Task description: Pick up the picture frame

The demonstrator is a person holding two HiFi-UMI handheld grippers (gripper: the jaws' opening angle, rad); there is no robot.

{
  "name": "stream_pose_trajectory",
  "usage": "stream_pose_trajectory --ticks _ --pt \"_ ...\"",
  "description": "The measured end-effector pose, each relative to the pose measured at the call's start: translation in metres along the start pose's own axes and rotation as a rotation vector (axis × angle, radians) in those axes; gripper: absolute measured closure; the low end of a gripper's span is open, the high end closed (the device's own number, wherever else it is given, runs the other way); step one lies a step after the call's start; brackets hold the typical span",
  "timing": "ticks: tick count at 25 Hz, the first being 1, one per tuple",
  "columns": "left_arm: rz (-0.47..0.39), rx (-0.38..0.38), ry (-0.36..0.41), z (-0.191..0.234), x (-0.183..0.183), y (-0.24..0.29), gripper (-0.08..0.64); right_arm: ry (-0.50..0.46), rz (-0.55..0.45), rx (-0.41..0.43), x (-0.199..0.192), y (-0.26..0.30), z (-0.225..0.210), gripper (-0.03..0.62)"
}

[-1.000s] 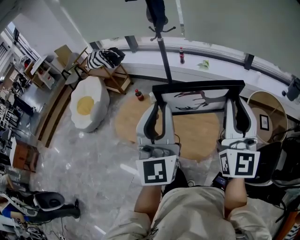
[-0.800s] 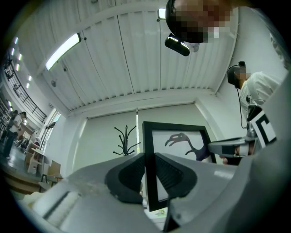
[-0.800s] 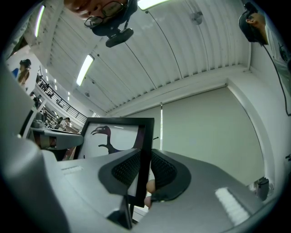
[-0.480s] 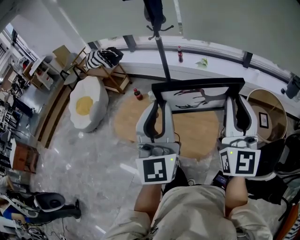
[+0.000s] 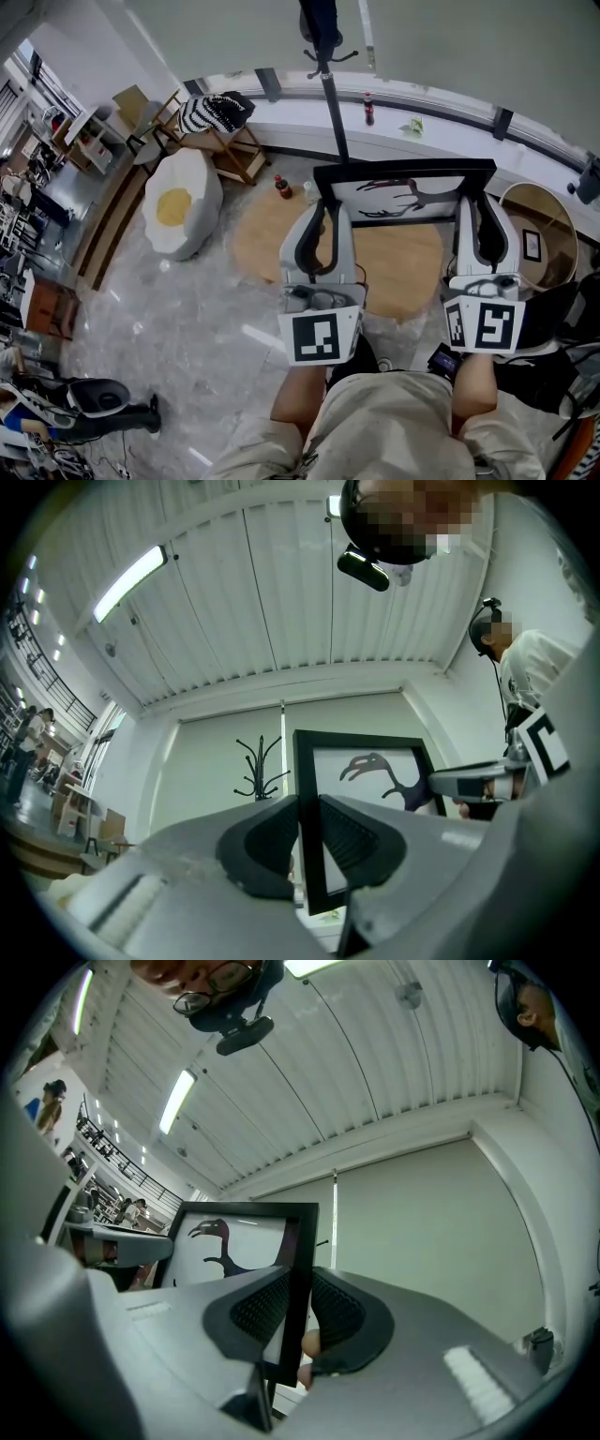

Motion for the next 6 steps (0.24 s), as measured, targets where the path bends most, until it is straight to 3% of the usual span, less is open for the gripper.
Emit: stream_pose_trajectory --ticks 6 --pt "0.009 0.000 0.006 0.0003 -0.0040 0.0016 0.482 0.005 0.007 0.003 -0.0051 0.0023 -0.0005 0.520"
Point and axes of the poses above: the fingertips, and each gripper's own axes: y forward along the fingers, z to its left, x out of its top, the point moved 10 cm from there along -y, backward along the fingers, and after that the axes turned 2 degrees about -x, right-handed, at the moved point
